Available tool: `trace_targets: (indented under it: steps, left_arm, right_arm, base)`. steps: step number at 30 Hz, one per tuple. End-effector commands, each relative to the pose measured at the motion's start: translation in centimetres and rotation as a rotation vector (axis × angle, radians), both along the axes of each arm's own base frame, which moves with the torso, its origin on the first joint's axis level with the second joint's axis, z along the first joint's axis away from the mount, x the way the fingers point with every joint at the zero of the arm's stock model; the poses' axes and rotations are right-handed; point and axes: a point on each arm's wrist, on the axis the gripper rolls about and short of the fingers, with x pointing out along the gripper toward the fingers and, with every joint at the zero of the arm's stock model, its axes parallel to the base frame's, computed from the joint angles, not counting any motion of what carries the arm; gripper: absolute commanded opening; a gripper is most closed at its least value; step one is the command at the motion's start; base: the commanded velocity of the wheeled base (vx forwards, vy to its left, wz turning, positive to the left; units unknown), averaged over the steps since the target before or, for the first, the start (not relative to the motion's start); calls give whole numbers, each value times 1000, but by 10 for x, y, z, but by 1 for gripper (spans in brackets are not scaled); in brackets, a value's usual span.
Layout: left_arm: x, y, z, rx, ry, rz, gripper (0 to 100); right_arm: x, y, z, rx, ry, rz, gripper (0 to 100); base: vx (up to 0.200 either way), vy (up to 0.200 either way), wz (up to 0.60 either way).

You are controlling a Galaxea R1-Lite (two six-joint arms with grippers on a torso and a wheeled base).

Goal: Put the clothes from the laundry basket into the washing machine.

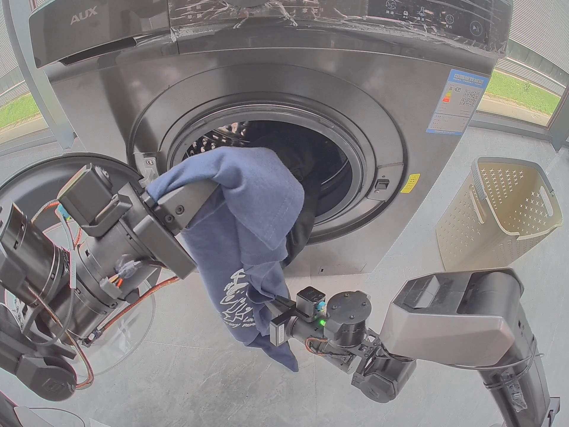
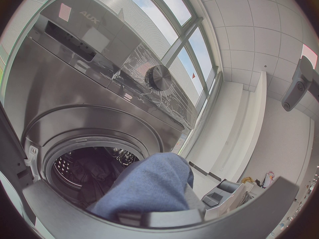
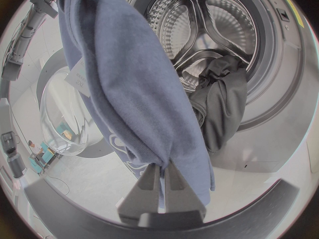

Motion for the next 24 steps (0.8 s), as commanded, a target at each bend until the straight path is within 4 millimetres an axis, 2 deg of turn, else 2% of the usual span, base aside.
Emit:
trace_targets:
  steps: [1,3,5,6,7,8,10,12,13,14,18,24]
  left_arm:
    - [4,4,-1,4,6,25,0]
    - [6,6,-2,3,7,35,0]
    - [9,9,-2,5,10,48,0]
    - [9,9,-2,5,10,48,0]
    - [11,11,-2,4,11,60,0]
    - [11,12,-3,3,14,62,0]
    - [12,13,-3,4,15,69,0]
    - [12,13,-3,3,16,69,0]
    - [12,14,-3,-3,22,68,0]
    - [12,15,-3,-6,24,71,0]
    - [10,20,-5,-5,33,82,0]
    - [10,30,-15,19,68,120,0]
  right_arm:
    - [-18,-21,39,17,-6,-3,0]
    - [-27,-31,49,12,-2,-5,0]
    - [-37,-51,66,10,-2,-23,0]
    - [-37,-51,66,10,-2,-23,0]
    - [-47,-70,81,18,-2,-43,0]
    - [-50,-79,87,22,0,-56,0]
    - [-55,-100,98,32,-4,-97,0]
    - [-55,-106,102,36,-9,-111,0]
    - [-55,-121,115,68,-26,-149,0]
    - [-56,-127,121,89,-36,-169,0]
    - [-62,-143,151,183,-98,-231,0]
    - [-68,-154,204,329,-254,-253,0]
  base:
    - [0,0,0]
    - [0,0,0]
    - [0,0,0]
    - [0,0,0]
    - [0,0,0]
    - [0,0,0]
    - [0,0,0]
    - [0,0,0]
    - [0,0,0]
    - [0,0,0]
    - [0,0,0]
    - [0,0,0]
